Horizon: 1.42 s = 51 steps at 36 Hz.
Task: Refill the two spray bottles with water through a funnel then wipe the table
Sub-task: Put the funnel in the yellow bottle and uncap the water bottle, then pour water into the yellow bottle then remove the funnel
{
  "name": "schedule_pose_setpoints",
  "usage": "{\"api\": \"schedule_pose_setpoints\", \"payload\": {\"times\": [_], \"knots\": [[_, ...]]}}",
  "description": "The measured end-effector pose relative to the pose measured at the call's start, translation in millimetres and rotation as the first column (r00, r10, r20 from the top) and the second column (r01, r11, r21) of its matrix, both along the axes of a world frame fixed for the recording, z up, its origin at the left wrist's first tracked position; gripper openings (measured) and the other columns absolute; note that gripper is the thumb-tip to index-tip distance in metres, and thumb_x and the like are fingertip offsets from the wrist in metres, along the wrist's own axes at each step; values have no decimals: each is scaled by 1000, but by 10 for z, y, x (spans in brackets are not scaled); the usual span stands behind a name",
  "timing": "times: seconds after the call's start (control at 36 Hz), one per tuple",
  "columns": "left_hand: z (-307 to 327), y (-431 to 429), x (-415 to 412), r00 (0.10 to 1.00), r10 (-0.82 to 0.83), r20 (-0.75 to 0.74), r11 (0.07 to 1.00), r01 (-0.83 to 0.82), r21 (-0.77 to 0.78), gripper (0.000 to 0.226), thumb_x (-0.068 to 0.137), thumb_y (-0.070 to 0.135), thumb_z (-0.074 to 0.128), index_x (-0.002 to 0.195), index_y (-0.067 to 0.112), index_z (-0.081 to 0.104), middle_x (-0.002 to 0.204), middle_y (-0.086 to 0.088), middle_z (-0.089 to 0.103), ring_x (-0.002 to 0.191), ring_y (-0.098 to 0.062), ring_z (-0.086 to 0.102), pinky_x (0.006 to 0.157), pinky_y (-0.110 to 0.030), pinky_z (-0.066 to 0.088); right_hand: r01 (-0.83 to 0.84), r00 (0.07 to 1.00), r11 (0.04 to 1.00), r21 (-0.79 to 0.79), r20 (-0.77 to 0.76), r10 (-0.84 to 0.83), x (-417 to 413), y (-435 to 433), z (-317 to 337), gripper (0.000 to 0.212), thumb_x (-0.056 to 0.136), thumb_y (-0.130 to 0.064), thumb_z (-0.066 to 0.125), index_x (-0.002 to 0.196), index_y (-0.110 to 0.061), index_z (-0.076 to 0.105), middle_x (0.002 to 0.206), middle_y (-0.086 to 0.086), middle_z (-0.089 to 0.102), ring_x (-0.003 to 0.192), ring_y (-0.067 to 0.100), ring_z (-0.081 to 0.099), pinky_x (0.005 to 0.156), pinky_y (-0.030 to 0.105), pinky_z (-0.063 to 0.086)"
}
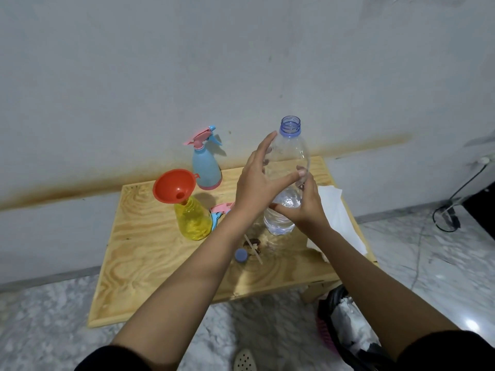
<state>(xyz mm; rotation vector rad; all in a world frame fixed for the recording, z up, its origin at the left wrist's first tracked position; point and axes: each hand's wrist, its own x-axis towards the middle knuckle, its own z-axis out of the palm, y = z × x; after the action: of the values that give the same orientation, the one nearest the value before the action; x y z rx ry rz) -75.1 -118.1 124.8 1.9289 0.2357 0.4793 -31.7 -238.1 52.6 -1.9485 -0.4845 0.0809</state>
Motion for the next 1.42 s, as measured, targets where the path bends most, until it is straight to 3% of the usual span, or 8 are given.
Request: {"api": "schedule_pose_setpoints", "payload": {"times": [0.42,0.64,0.78,0.92,1.06,1.19,1.33,1.42], "knots": [[-36,-90,121,995,-100,7,995,100,2,80,77,41,73,142,46,26,141,2,43,127,-15,44,101,-43,45,23,998,1000,20,-53,-22,128,-82,-41,97,67,-33,83,141,-30,19,144,2,34,132,18,37,108,43,38],[-57,-84,83,981,-194,-30,981,194,-3,83,86,35,65,147,43,9,151,1,24,140,-14,25,110,-32,29,67,998,996,-63,15,-66,115,-100,-36,97,68,-38,80,143,-29,20,140,4,32,132,19,33,105,37,36],[-51,-99,88,992,-117,-36,988,120,99,84,86,36,66,149,36,12,135,-2,28,130,-12,32,104,-23,31,79,997,984,-161,25,-76,106,-116,2,96,69,-44,78,143,-22,21,137,8,33,130,24,33,101,40,39],[1,-114,35,996,-80,-49,964,90,249,82,89,41,61,151,27,9,137,-1,32,128,-9,33,94,-16,28,55,998,968,-244,26,-51,61,-154,69,86,75,-38,75,141,-14,25,136,9,35,128,23,36,98,37,40],[48,-107,-76,995,-61,-81,910,89,404,80,92,43,55,151,19,7,146,-5,32,133,-16,33,96,-20,29,25,1000,944,-329,20,-20,-61,-201,131,78,84,-23,65,145,-7,20,144,14,31,132,28,33,100,35,36],[-24,-84,-300,986,-28,-167,880,104,464,74,94,43,51,150,13,14,150,-7,29,137,-18,27,106,-28,27,64,998,917,-395,33,-55,-224,-252,148,53,82,-10,57,131,-7,38,127,15,44,118,31,42,89,39,42],[-372,56,-719,954,114,-277,876,34,480,65,94,45,49,144,8,29,147,-8,34,133,-22,36,105,-38,36,95,995,882,-462,58,-77,-475,-271,83,41,83,-13,55,122,-3,48,119,16,52,114,32,46,86,41,44],[-602,217,-1025,928,233,-290,857,-55,513,57,92,41,53,136,7,39,136,-10,45,126,-24,41,96,-34,37,66,997,890,-451,54,-46,-664,-198,14,37,84,-18,57,118,-4,51,116,15,55,113,31,48,88,41,45]]}}
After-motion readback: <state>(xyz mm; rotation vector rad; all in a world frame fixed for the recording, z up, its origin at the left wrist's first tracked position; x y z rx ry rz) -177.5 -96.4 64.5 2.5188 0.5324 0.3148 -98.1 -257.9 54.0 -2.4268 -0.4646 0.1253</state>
